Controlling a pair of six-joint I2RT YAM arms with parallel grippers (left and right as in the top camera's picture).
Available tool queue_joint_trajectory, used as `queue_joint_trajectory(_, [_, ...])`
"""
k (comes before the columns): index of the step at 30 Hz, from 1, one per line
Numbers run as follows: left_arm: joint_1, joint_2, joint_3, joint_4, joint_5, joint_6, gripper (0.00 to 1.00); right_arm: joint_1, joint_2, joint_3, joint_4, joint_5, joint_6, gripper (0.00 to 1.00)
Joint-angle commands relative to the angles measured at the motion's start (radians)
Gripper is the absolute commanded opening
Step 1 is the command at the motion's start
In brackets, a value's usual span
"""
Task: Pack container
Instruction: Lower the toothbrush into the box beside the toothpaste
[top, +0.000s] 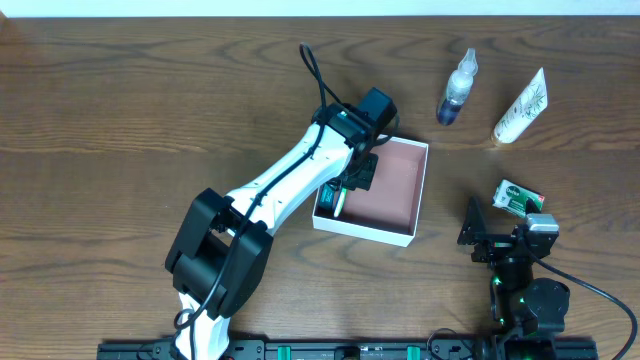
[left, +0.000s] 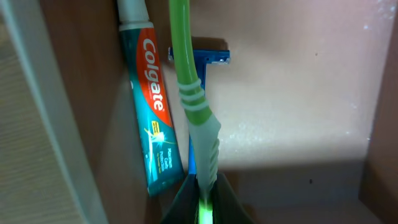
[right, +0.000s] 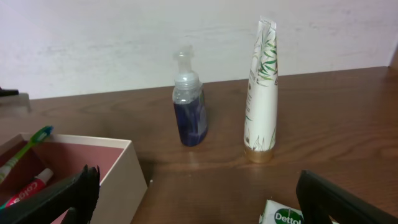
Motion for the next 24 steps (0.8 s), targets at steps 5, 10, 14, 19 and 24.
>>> queue_joint_trajectory(5, [-0.002,0.014,-0.048,-0.003,0.016,-0.006,0.06,-0.005,-0.006,-0.002,-0.004,-0.003,-0.010,0.99])
queue_joint_trajectory(10, [-0.002,0.014,-0.048,-0.002,0.018,-0.006,0.06,-0.005,-0.006,-0.002,-0.004,-0.003,-0.010,0.99])
queue_joint_trajectory(14, [-0.002,0.014,-0.048,0.007,0.018,-0.005,0.14,-0.005,-0.006,-0.002,-0.004,-0.003,-0.010,0.99])
queue_joint_trajectory(19, [-0.002,0.014,-0.048,0.024,0.018,-0.005,0.16,-0.005,-0.006,-0.002,-0.004,-0.003,-0.010,0.99])
queue_joint_trajectory(24, [-0.002,0.014,-0.048,0.035,0.018,-0.005,0.16,-0.005,-0.006,-0.002,-0.004,-0.003,-0.010,0.99])
